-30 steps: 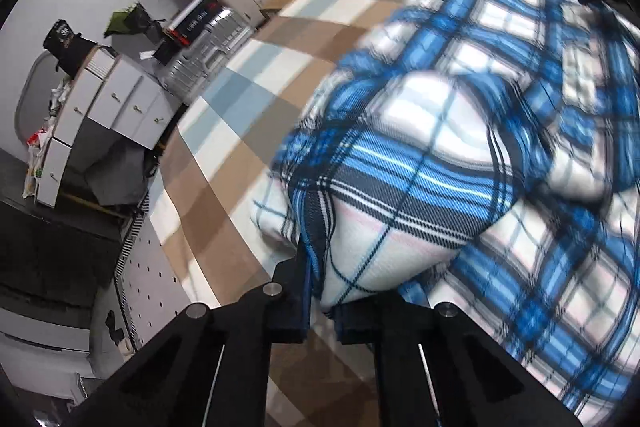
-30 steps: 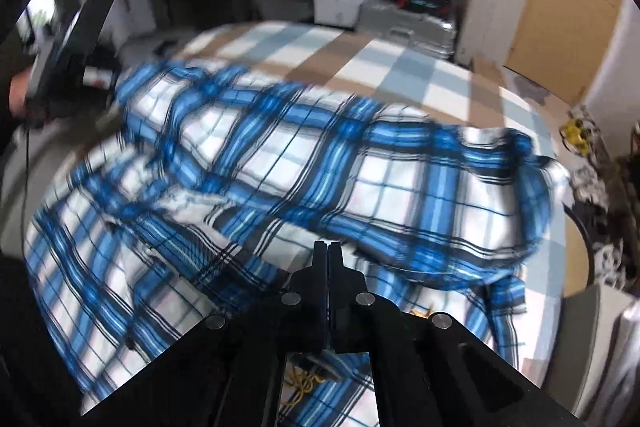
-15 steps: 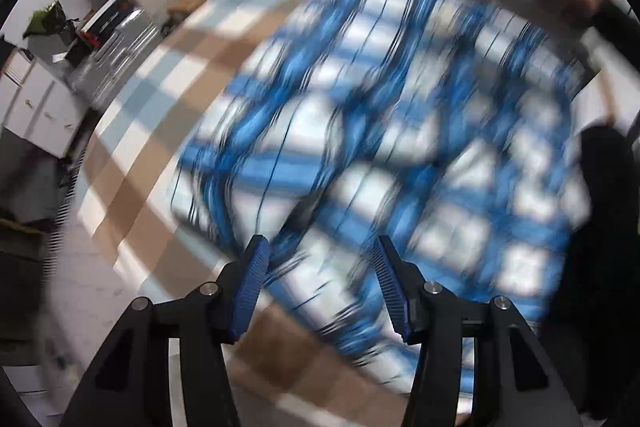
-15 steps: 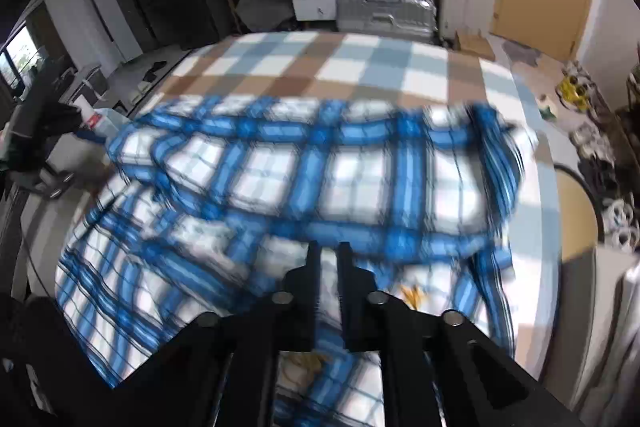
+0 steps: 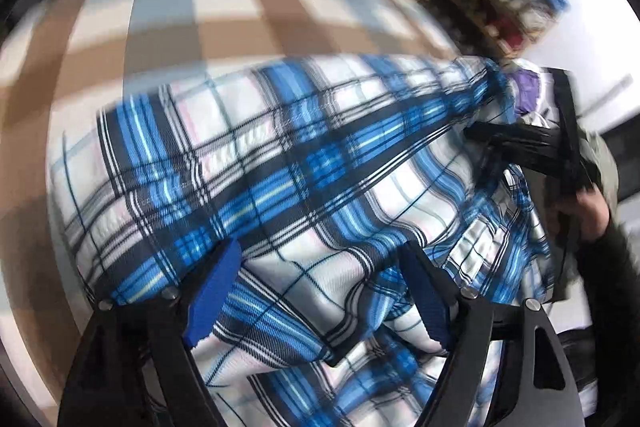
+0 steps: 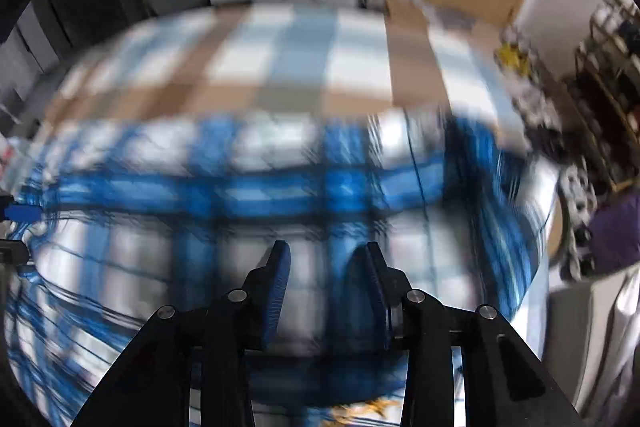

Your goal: Fold large clothes

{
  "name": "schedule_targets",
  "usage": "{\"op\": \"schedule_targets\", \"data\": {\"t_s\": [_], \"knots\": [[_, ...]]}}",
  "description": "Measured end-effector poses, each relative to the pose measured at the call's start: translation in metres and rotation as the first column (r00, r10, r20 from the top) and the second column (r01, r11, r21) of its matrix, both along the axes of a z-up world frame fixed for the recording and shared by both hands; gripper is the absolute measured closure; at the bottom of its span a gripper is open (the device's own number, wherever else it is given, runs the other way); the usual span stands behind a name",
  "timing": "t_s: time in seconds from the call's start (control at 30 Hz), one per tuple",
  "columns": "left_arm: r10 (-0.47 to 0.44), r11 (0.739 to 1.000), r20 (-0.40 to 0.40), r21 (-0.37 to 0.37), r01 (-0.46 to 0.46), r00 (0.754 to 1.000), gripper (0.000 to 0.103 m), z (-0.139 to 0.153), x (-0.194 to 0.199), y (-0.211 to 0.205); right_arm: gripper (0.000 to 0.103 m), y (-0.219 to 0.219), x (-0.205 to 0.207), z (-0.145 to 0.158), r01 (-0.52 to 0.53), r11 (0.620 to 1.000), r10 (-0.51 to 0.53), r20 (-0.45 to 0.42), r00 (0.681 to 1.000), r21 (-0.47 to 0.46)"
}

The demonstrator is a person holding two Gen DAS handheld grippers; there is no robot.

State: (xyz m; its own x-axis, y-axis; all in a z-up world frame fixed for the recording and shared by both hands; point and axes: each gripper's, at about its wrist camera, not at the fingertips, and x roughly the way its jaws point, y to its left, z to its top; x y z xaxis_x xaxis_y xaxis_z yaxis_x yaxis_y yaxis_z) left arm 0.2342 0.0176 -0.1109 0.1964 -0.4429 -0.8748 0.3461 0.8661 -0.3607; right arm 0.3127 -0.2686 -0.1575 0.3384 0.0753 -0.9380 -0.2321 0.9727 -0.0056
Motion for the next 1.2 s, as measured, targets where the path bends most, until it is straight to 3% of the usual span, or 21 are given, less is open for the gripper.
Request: {"op": "schedule_targets", "data": {"t_s": [0.03,0.17,0.27,0.37,0.43,0.5,0.53,0.67,0.73,0.8,0.87,0.93,1.0,1.07,1.1,1.13,1.17,1.2], "knots": [[-0.004,1.000,0.000,0.004,0.004,1.000,0.025,0.000,-0.001,-0.001,0.065,-0.006,0.000,-0.008,-0.004,1.000,0.005,-0.034,0.999,0.017],[-0.044,0.999,0.017,0.013,0.044,0.999,0.025,0.024,-0.008,-0.007,0.065,-0.024,-0.001,0.003,0.007,0.994,-0.004,-0.029,1.000,0.105],[-0.017,0.997,0.085,0.076,0.011,0.996,0.024,0.037,-0.008,-0.008,0.064,-0.024,0.000,0.025,-0.016,0.992,0.007,0.069,0.998,0.123],[0.060,0.993,-0.008,0.106,-0.059,0.998,0.024,0.010,-0.002,-0.003,0.047,-0.029,0.011,0.032,0.019,0.998,-0.027,0.147,0.989,0.055],[0.075,0.990,-0.024,0.120,-0.072,0.997,0.025,-0.006,-0.003,-0.002,0.045,-0.035,0.020,0.015,0.055,0.998,-0.055,0.096,0.994,0.003],[0.073,0.986,0.005,0.149,-0.073,0.997,0.025,-0.008,-0.006,-0.010,0.045,-0.045,0.024,-0.012,0.082,0.997,-0.082,-0.019,0.996,0.013],[0.062,0.983,0.008,0.173,-0.063,0.998,0.025,-0.007,-0.005,-0.015,0.044,-0.046,0.023,-0.008,0.070,0.997,-0.071,0.021,0.997,0.029],[0.029,0.954,0.007,0.300,-0.029,1.000,0.025,-0.014,-0.001,-0.039,0.044,-0.042,0.014,-0.007,-0.034,0.999,0.034,-0.016,0.999,-0.038],[0.000,0.947,-0.018,0.322,0.005,1.000,0.025,-0.013,0.002,-0.050,0.047,-0.041,0.016,0.001,-0.038,0.999,0.037,-0.032,0.999,-0.034],[-0.019,0.967,-0.027,0.253,0.025,0.999,0.025,-0.001,0.007,-0.056,0.048,-0.034,0.014,0.020,-0.041,0.998,0.040,0.016,0.999,0.043],[-0.032,0.990,0.015,0.138,0.030,0.999,0.025,0.024,0.011,-0.063,0.048,-0.017,0.014,0.036,-0.076,0.985,0.067,0.067,0.996,0.154],[-0.010,0.995,0.063,0.095,0.004,0.998,0.024,0.037,0.017,-0.072,0.047,0.002,0.016,0.043,-0.118,0.977,0.101,0.102,0.990,0.176],[0.028,0.992,0.037,0.125,-0.033,0.999,0.024,0.023,0.027,-0.085,0.047,0.027,0.023,0.036,-0.143,0.986,0.132,0.130,0.983,0.082],[0.048,0.985,-0.024,0.167,-0.043,0.999,0.024,-0.002,0.036,-0.092,0.046,0.040,0.033,0.010,-0.137,0.990,0.138,0.074,0.988,-0.018],[0.059,0.975,-0.057,0.219,-0.045,0.997,0.025,-0.022,0.037,-0.094,0.046,0.042,0.034,-0.002,-0.142,0.989,0.142,0.025,0.989,-0.031],[0.069,0.961,-0.051,0.270,-0.053,0.996,0.025,-0.032,0.037,-0.094,0.046,0.040,0.031,-0.006,-0.153,0.988,0.153,0.024,0.988,-0.020],[0.031,0.943,0.003,0.331,-0.030,1.000,0.025,-0.033,0.033,-0.104,0.046,0.035,0.029,-0.001,-0.157,0.987,0.157,0.038,0.987,-0.017],[0.004,0.924,0.000,0.381,-0.004,1.000,0.024,-0.034,0.033,-0.111,0.049,0.033,0.029,0.002,-0.165,0.986,0.166,0.029,0.986,-0.016]]}}
